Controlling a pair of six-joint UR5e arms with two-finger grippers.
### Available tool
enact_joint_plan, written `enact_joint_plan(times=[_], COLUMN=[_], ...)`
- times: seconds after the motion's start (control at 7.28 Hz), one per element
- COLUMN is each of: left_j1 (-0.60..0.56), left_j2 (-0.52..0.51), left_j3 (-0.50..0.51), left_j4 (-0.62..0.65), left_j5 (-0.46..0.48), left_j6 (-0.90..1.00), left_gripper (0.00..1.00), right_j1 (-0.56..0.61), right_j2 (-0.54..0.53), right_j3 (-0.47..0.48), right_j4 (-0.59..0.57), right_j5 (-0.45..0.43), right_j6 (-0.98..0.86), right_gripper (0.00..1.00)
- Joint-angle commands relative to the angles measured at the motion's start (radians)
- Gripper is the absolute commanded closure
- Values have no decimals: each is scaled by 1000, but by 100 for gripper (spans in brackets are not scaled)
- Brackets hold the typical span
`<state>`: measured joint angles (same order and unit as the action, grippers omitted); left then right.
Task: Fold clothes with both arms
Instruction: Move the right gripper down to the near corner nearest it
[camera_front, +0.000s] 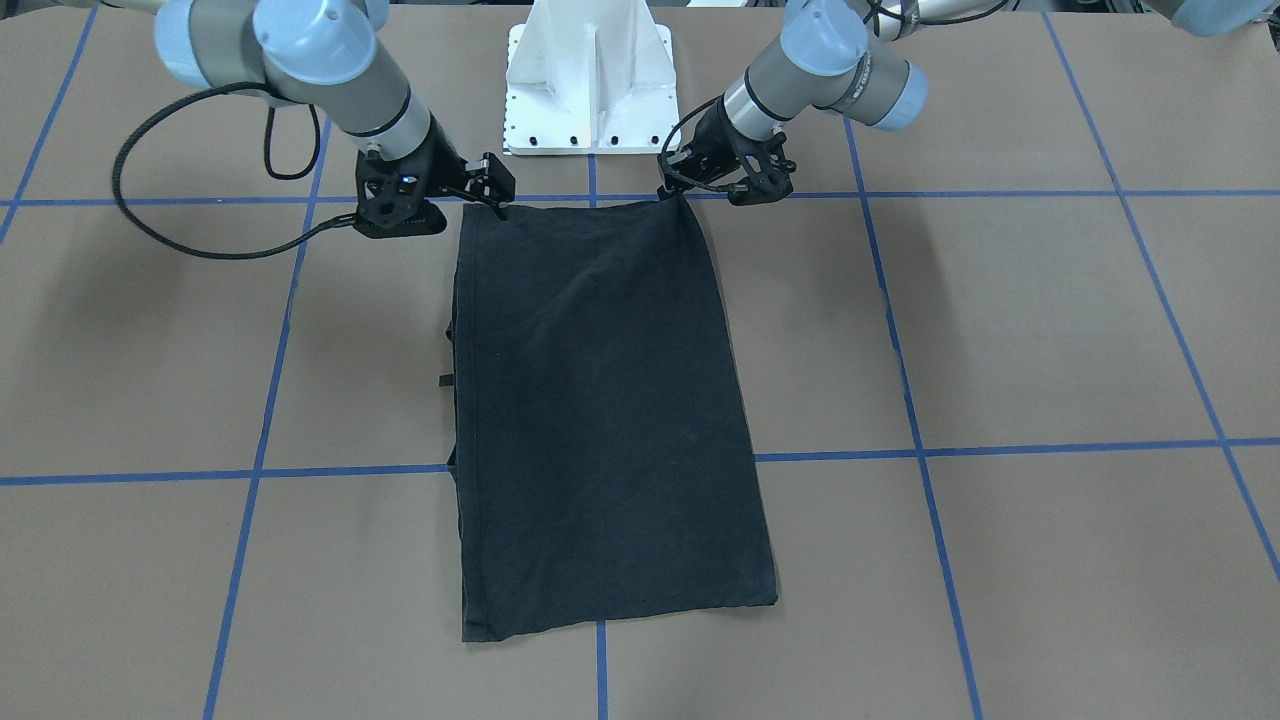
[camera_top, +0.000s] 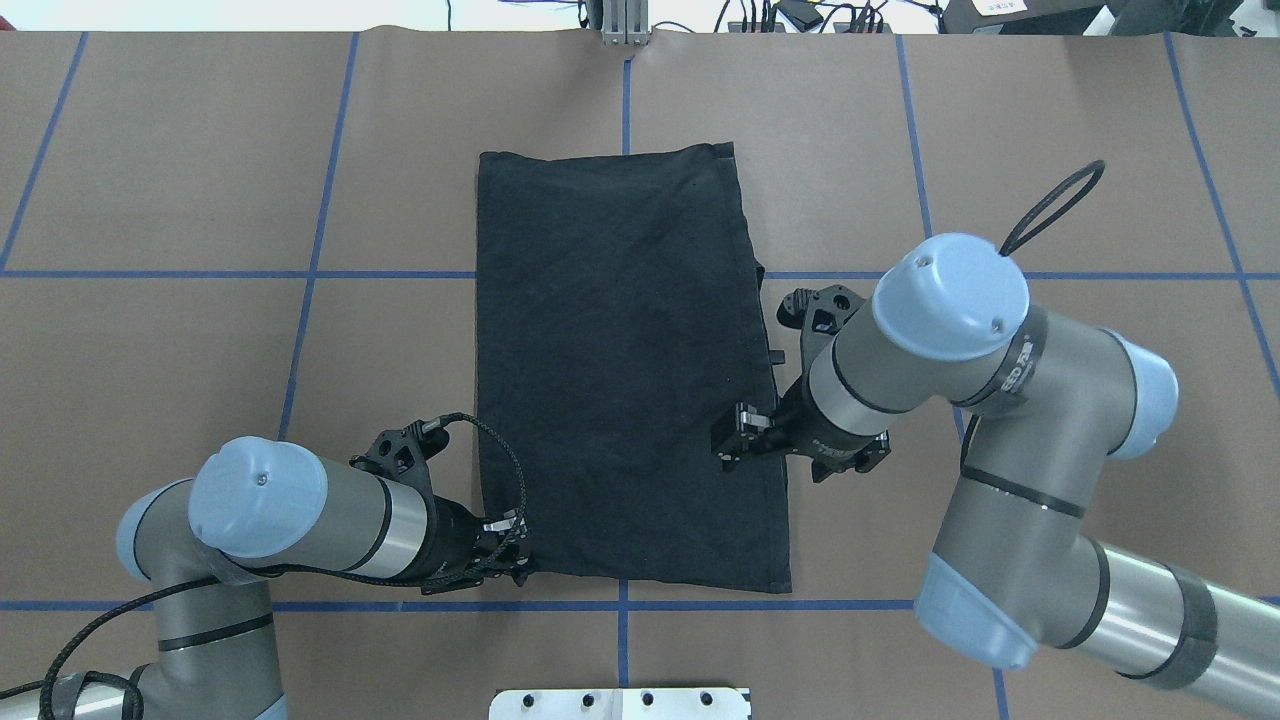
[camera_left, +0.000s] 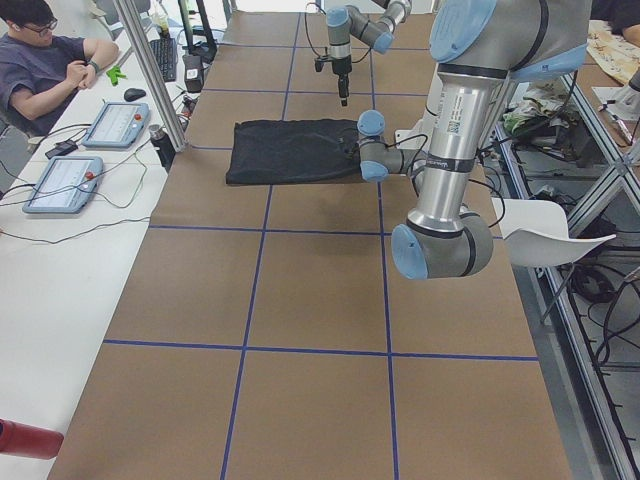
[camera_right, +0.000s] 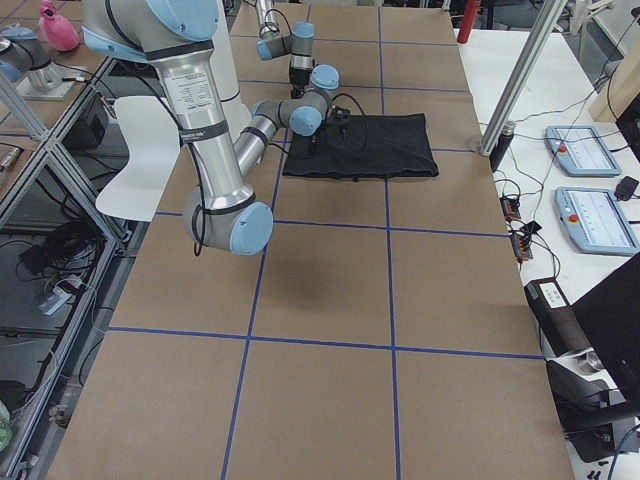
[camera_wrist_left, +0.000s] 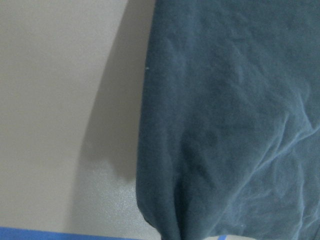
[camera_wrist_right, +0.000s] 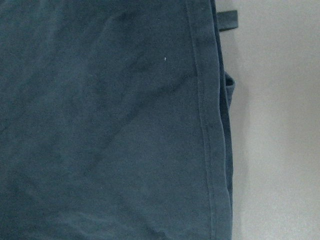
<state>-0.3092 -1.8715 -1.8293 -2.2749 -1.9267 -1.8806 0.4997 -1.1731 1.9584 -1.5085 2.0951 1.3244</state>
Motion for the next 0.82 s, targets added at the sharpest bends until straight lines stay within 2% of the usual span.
enact_joint_plan(times=[0.0,0.27,0.69], left_j1=[-1,1,-1], left_j2=[0,0,0], left_j3=[1,-1,-1], left_j4=[0,0,0], left_j5=[0,0,0], left_j6=[0,0,0], left_gripper=[100,100,100], right_j1=[-94,-119,-142], right_j2=[6,44,47], right_j3=[-10,-94,-115], right_j4=[-54,-55,-58], right_j5=[-104,-133,-139], right_j6=[12,12,12], right_gripper=[0,0,0])
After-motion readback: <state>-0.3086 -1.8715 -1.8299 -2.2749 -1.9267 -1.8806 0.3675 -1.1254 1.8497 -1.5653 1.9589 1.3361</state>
